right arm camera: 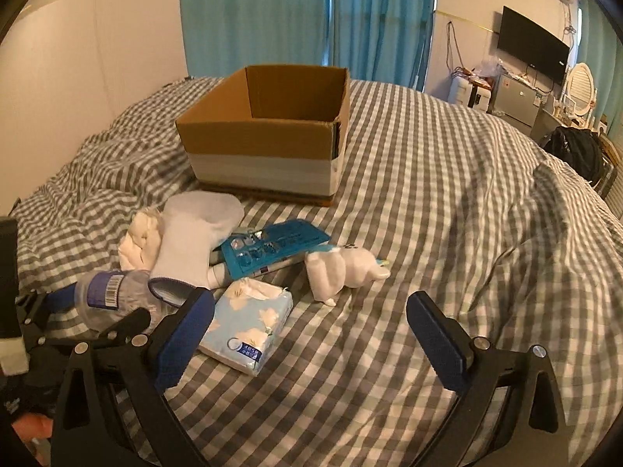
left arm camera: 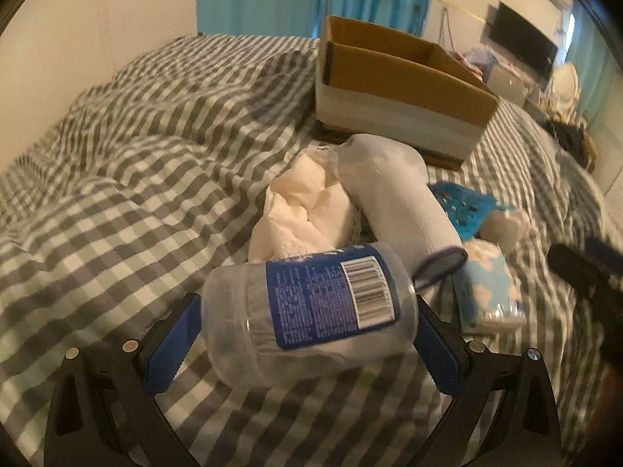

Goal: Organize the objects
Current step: 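Grasp the clear blue-labelled jar with the left tool while the right tool grasps the tissue pack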

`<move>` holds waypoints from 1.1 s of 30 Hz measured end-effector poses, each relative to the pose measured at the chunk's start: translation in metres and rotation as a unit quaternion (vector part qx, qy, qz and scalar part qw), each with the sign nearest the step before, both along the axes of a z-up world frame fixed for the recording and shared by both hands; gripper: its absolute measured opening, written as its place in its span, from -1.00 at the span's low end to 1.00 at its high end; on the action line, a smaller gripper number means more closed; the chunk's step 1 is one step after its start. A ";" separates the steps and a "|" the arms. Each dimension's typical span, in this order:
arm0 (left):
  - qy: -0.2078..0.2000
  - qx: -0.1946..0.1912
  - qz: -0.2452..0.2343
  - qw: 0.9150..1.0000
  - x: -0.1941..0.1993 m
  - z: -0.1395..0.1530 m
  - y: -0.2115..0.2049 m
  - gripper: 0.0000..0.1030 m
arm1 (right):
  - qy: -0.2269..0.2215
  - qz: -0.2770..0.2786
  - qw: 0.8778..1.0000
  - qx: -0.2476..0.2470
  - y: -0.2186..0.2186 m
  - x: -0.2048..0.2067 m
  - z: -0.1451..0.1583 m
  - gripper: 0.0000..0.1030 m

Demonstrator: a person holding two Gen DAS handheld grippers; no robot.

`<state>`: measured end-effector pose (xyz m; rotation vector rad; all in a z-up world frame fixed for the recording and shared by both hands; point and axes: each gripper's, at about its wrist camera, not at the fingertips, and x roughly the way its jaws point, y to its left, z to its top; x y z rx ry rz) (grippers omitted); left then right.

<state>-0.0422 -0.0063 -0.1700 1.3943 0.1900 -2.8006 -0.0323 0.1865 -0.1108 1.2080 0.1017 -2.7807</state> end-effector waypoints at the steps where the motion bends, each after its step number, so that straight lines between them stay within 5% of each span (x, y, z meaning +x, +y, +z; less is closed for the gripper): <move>1: 0.003 0.020 0.005 1.000 -0.001 -0.002 -0.003 0.93 | -0.004 0.001 1.000 0.001 -0.002 -0.001 -0.003 0.93; 6: 0.006 0.017 -0.012 1.000 0.005 0.000 0.000 0.87 | -0.019 0.003 1.000 0.000 -0.006 -0.006 -0.011 0.93; 19: 0.055 -0.011 0.029 0.998 0.028 0.030 -0.024 0.85 | -0.068 0.038 0.997 0.003 -0.038 -0.017 -0.040 0.90; 22: 0.054 -0.013 0.031 0.998 0.027 0.030 -0.025 0.85 | -0.086 0.053 0.995 0.010 -0.050 -0.020 -0.051 0.71; 25: 0.056 -0.018 0.031 0.998 0.028 0.029 -0.024 0.85 | -0.094 0.061 0.994 0.020 -0.056 -0.021 -0.057 0.31; 33: 0.059 -0.040 0.019 0.997 0.035 0.038 -0.012 0.85 | -0.070 0.069 0.995 0.016 -0.050 -0.006 -0.039 0.23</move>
